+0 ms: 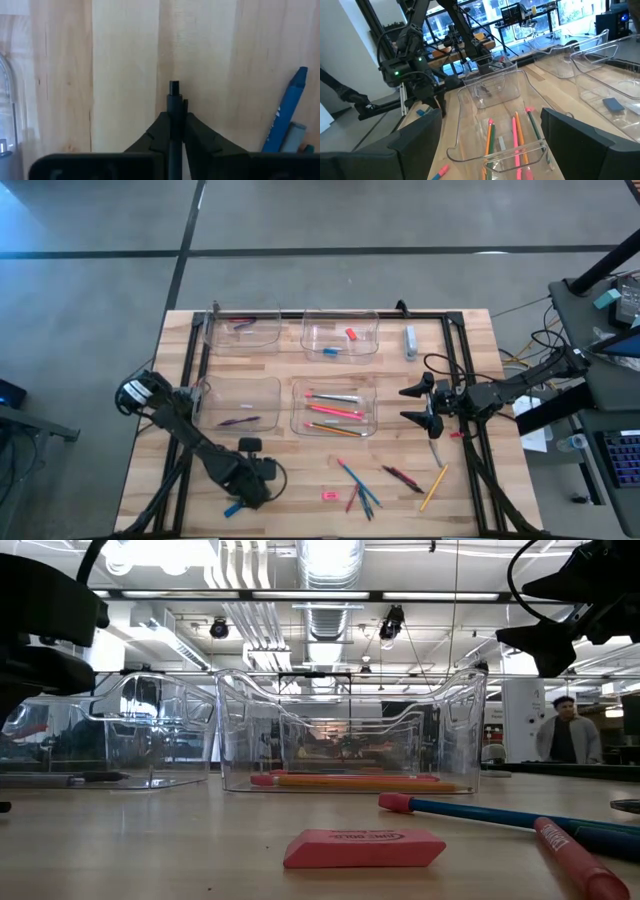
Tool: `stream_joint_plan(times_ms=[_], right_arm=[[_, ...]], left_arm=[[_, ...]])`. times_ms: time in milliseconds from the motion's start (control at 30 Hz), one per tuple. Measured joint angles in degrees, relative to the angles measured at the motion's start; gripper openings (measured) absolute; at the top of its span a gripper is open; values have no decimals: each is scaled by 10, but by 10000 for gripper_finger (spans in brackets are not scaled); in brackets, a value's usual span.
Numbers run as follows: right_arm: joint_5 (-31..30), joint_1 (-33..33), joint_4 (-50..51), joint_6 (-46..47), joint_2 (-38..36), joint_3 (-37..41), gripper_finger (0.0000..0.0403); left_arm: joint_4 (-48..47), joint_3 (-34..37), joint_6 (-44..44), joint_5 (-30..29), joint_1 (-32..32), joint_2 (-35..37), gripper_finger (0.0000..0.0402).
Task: Sort crayons/erasers/pens/pencils in bins
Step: Put the left black pen into the bottom left transparent bin
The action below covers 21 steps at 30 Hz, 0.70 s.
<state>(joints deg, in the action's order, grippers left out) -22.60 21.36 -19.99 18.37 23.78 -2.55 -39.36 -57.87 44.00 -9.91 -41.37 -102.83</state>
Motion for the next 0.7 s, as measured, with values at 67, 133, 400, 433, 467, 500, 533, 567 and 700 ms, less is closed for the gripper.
stream_joint_plan(times_ms=[67,133,400,433,467,500,533,567,700], right_arm=[[0,0,0,0,0,0,325],[0,0,0,-1,0,0,325],[0,0,0,-1,0,0,325],[0,0,0,-1,0,0,325],[0,0,0,-1,0,0,325],[0,0,0,-1,0,0,325],[0,0,0,-1,0,0,325],[0,0,0,-1,0,0,325],[0,0,0,-1,0,0,325]], left_arm=[[-1,-2,-7,0,4,0,18],[-2,-9,-15,-1,8,0,18],[-6,-33,-44,-9,20,5,18],[-7,-34,-45,-8,21,9,18],[-9,-34,-45,-8,21,13,17],[-12,-34,-45,-9,22,19,17],[-16,-34,-45,-10,23,27,17],[-21,-34,-44,-12,23,35,13],[-52,-37,-43,-22,24,64,10]])
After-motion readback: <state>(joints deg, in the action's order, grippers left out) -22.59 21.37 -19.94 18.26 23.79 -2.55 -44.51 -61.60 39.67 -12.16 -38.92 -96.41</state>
